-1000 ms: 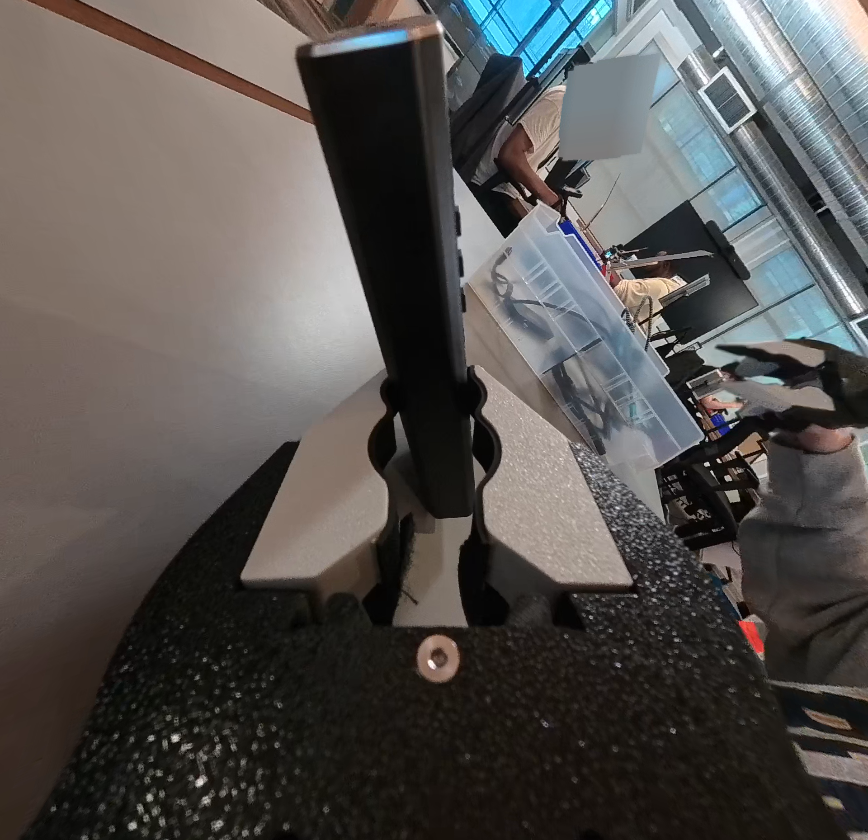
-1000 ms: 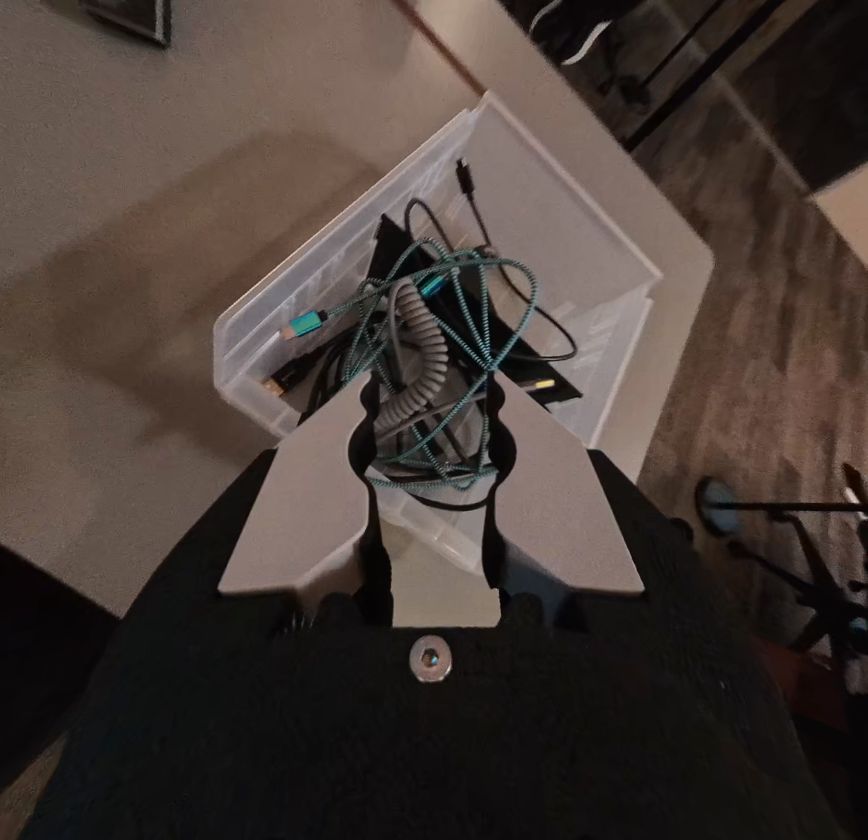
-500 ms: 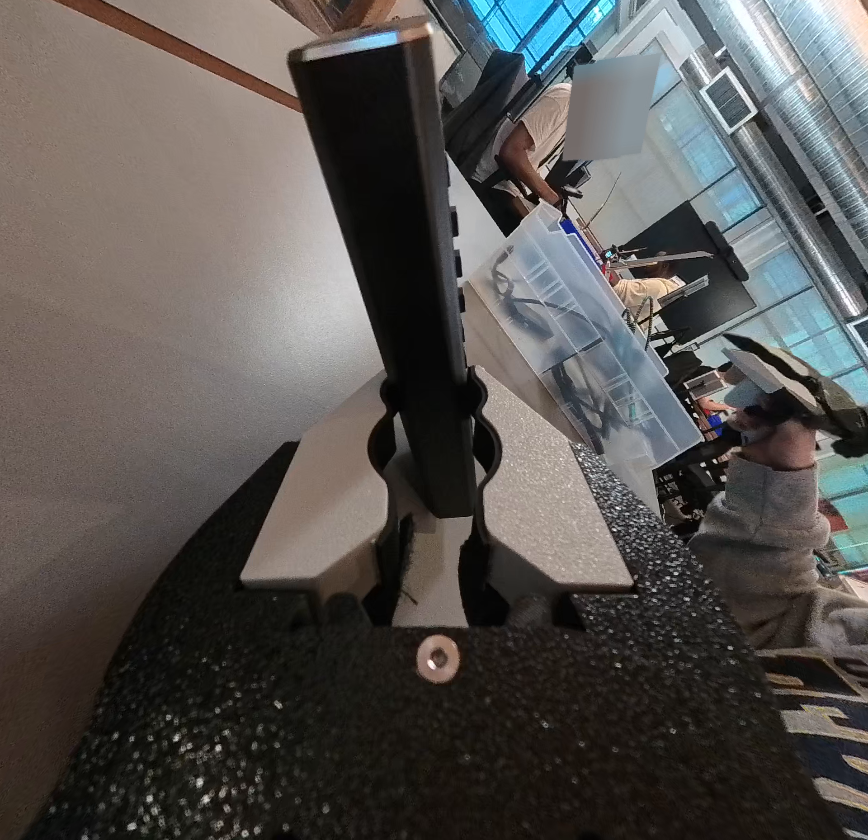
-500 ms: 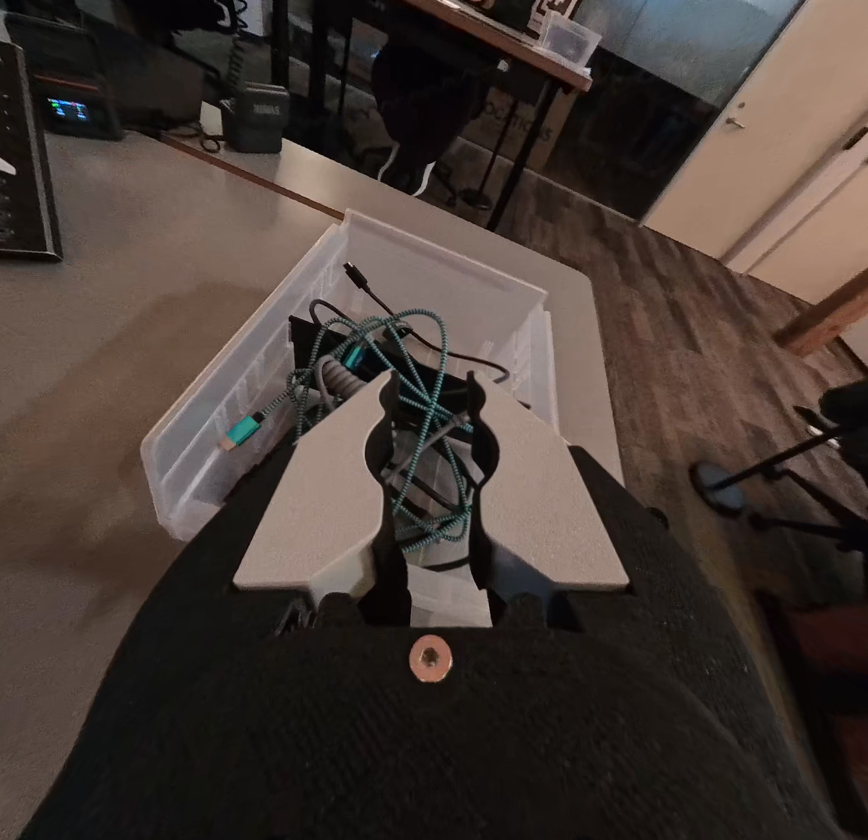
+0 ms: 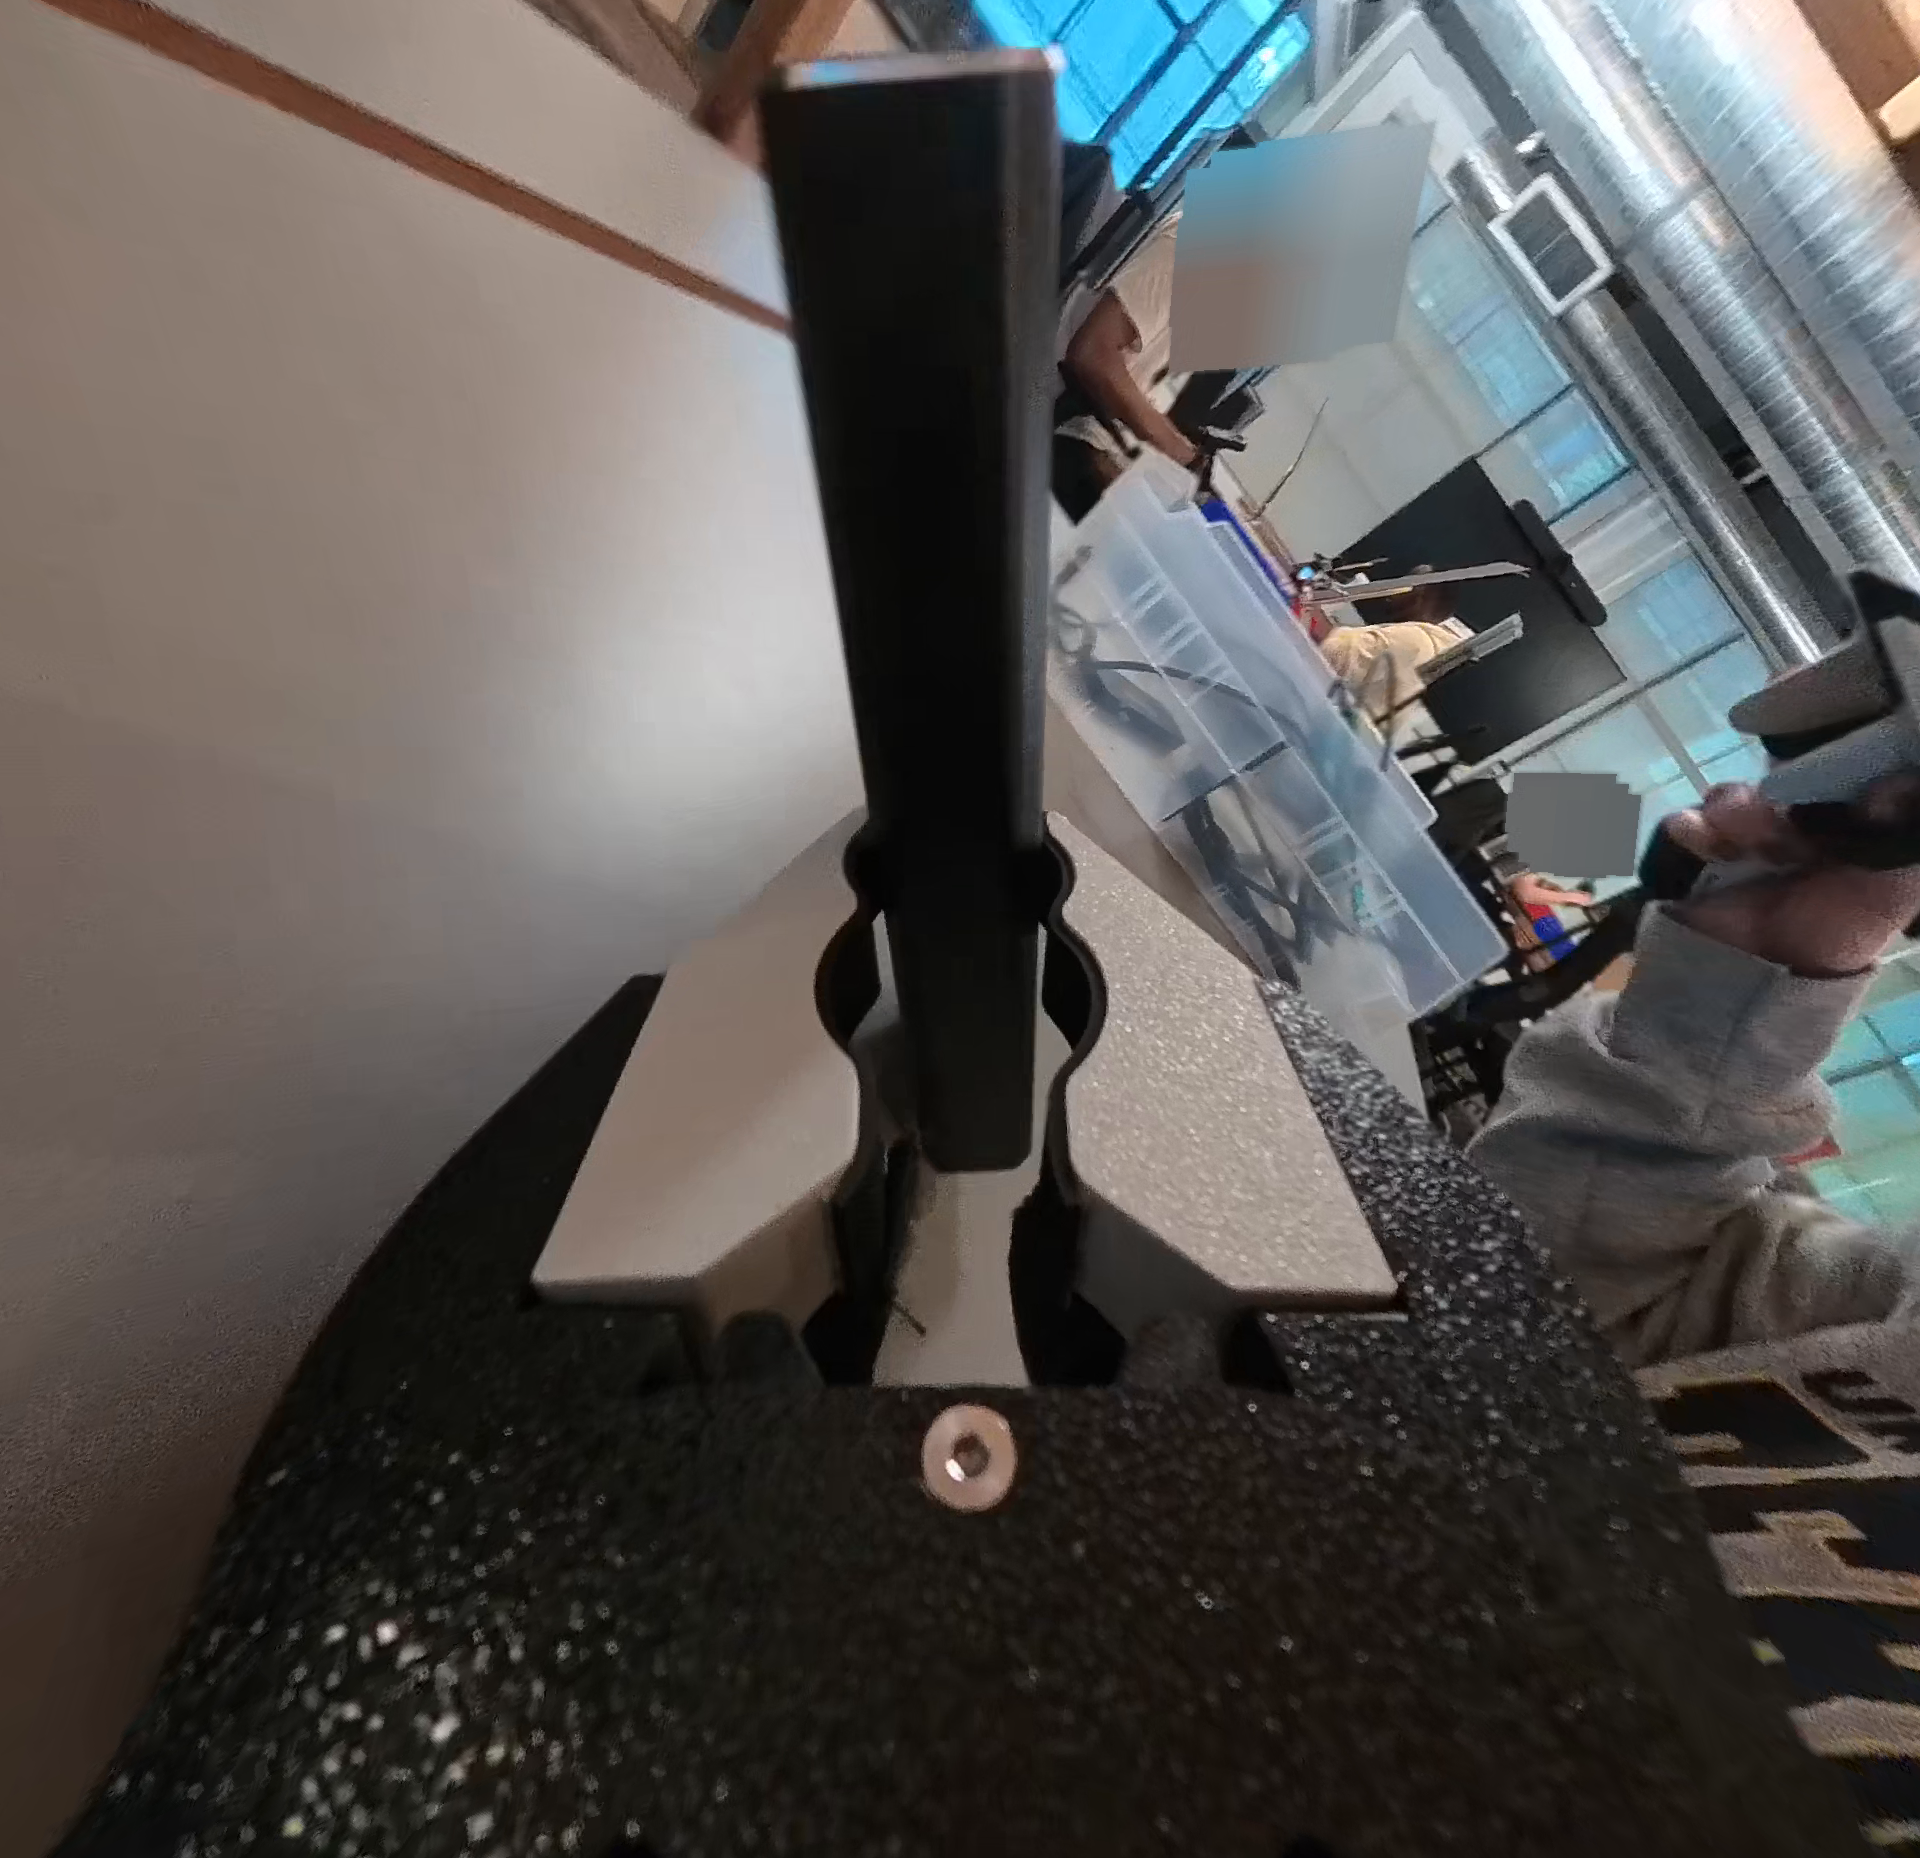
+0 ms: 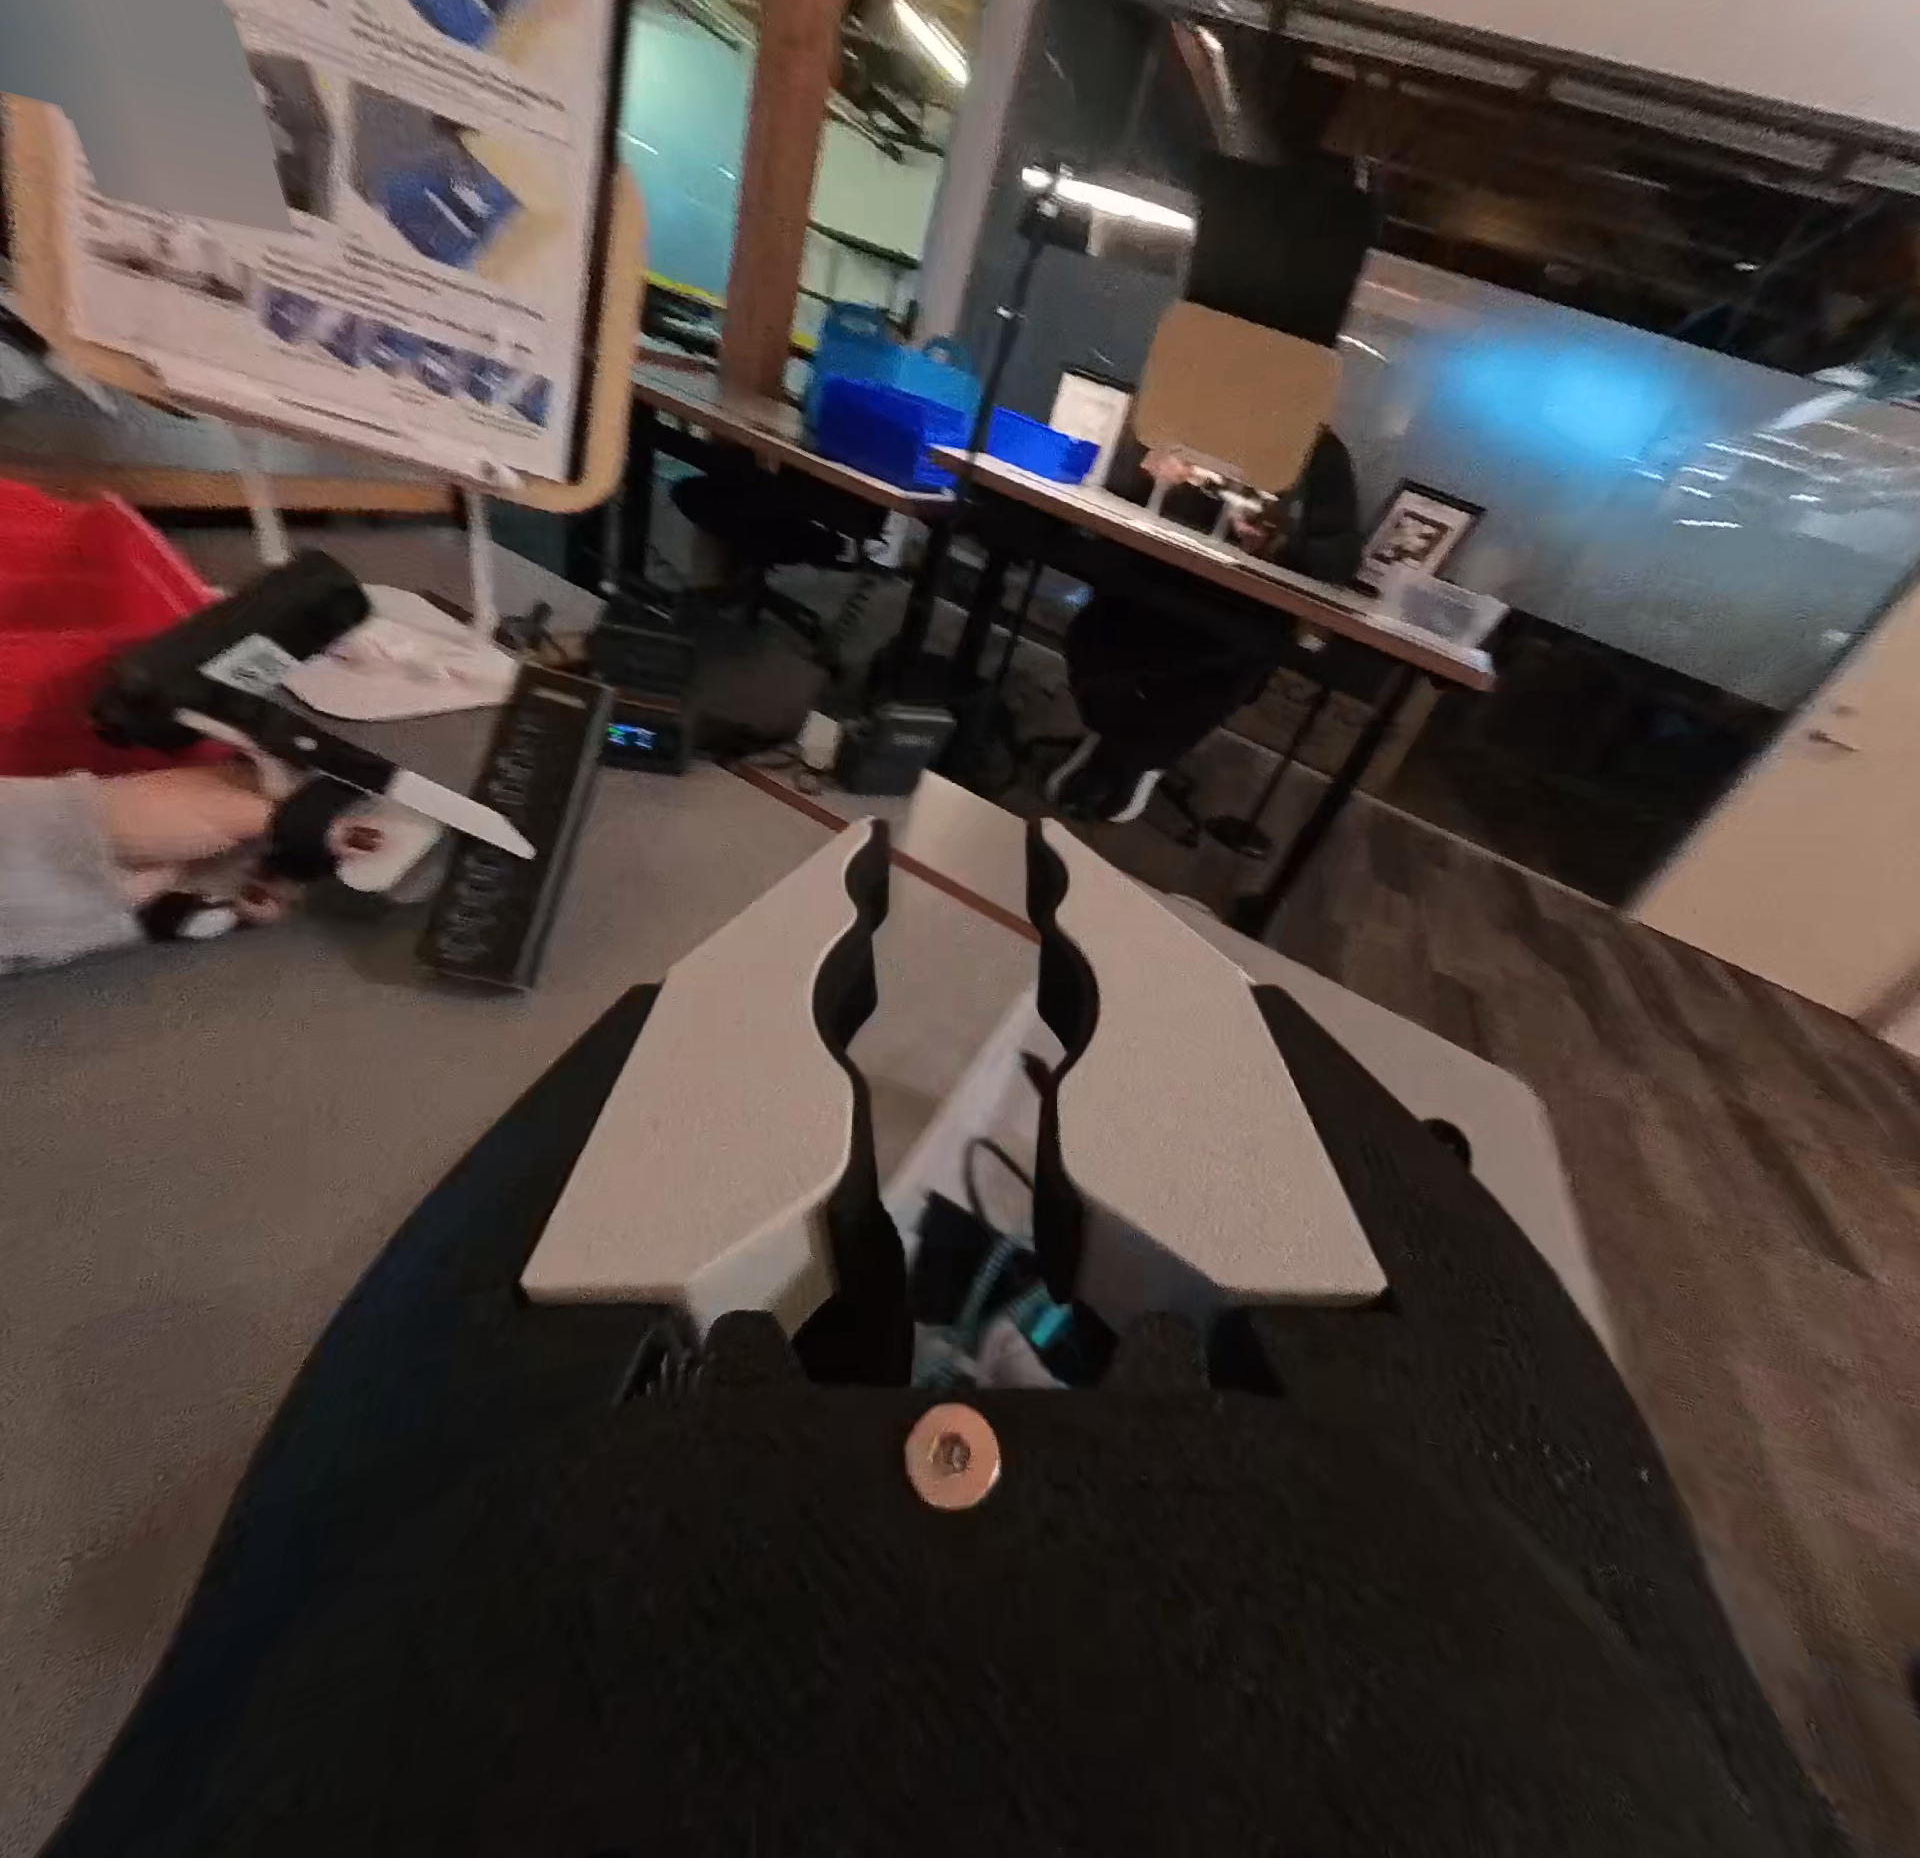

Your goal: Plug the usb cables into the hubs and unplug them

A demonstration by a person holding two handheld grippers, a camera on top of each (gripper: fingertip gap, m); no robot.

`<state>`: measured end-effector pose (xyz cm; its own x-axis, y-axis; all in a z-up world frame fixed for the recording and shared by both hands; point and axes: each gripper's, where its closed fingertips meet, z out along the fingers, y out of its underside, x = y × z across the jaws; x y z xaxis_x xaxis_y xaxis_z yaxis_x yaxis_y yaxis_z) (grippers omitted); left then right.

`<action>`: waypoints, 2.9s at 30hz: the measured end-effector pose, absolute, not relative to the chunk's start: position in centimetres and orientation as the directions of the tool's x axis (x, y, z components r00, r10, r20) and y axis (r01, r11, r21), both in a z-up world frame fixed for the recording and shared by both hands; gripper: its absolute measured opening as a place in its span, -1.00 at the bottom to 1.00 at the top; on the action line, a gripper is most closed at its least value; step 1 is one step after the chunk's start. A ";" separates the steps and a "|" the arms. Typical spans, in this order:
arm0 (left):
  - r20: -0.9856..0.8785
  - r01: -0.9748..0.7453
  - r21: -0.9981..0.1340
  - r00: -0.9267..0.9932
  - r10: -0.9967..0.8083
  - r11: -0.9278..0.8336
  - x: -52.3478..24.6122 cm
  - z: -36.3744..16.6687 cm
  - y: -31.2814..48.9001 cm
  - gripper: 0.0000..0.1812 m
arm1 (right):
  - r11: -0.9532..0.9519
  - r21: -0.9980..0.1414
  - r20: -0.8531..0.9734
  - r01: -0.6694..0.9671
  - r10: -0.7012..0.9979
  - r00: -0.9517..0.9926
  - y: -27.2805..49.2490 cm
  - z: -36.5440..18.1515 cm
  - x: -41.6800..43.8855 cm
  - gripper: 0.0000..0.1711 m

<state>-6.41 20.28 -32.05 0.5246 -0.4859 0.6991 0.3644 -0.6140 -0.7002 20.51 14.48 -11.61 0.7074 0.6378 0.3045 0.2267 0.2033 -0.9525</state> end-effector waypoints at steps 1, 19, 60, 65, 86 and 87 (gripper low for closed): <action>0.690 0.362 -0.715 0.507 -0.517 -0.598 -6.2 -31.5 19.9 -0.72 | 0.204 -0.963 0.270 0.177 0.707 0.654 13.6 -11.6 18.3 -0.71; 0.410 0.189 -0.904 0.135 -0.902 -0.382 1.4 -26.1 12.1 -0.70 | -0.406 -0.904 -0.408 0.136 0.913 0.015 12.9 -23.3 -2.3 -0.69; 0.534 0.459 -0.821 0.408 -0.741 -0.339 -4.3 -26.1 17.7 -0.01 | -0.159 -0.466 0.624 0.870 0.638 0.451 30.7 -20.2 24.4 -0.18; 0.355 0.280 -0.933 0.599 -0.718 -0.228 -3.4 -27.0 17.9 0.01 | 0.066 -0.852 0.477 0.519 0.504 0.720 21.0 -15.5 26.2 -0.20; -0.232 -0.232 -0.972 0.940 0.251 -0.029 -20.5 -16.8 -4.6 0.12 | -0.336 -0.906 0.127 0.256 0.362 0.924 18.0 -26.2 41.5 -0.03; -0.285 -0.264 -0.958 0.916 0.281 -0.112 -21.7 -17.8 -5.4 0.11 | -0.349 -0.905 0.106 0.242 0.365 0.925 18.2 -26.6 41.5 0.01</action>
